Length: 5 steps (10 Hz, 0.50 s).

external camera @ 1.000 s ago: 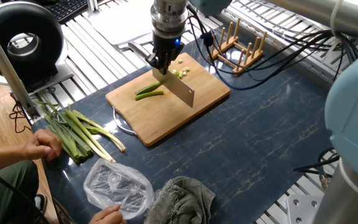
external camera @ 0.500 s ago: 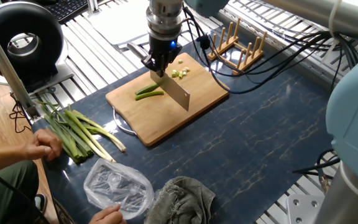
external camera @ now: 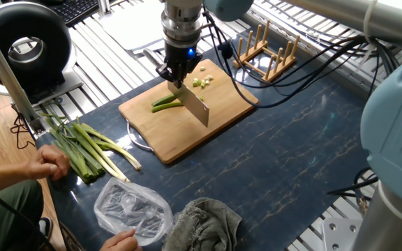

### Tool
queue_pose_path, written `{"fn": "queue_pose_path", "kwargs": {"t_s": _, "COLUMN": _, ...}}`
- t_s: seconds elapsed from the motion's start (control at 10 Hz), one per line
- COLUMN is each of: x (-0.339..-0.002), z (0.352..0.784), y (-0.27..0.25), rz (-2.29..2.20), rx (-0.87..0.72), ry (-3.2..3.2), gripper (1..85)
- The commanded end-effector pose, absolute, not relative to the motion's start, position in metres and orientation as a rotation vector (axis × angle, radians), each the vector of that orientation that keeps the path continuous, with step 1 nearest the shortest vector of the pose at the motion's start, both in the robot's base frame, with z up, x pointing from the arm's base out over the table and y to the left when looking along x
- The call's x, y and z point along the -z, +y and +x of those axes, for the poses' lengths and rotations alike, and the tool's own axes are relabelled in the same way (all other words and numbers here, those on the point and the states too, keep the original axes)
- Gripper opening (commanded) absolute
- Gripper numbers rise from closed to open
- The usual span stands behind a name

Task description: Chop the scallions

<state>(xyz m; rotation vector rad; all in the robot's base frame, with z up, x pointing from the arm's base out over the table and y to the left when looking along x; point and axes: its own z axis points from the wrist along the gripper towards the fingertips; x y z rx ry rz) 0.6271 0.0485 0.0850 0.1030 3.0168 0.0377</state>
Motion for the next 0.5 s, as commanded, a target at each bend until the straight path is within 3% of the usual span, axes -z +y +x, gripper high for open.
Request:
{"fn": "queue_pose_path", "kwargs": {"t_s": 0.0, "x": -0.076, "z": 0.636, "y": 0.050, "rz": 0.122, "rx": -0.044, "ry": 3.003, "gripper": 1.3}}
{"fn": "queue_pose_path", "kwargs": {"t_s": 0.4, "x": -0.058, "z": 0.662, "y": 0.050, "rz": 0.112, "rx": -0.055, "ry": 2.960, "gripper": 1.3}}
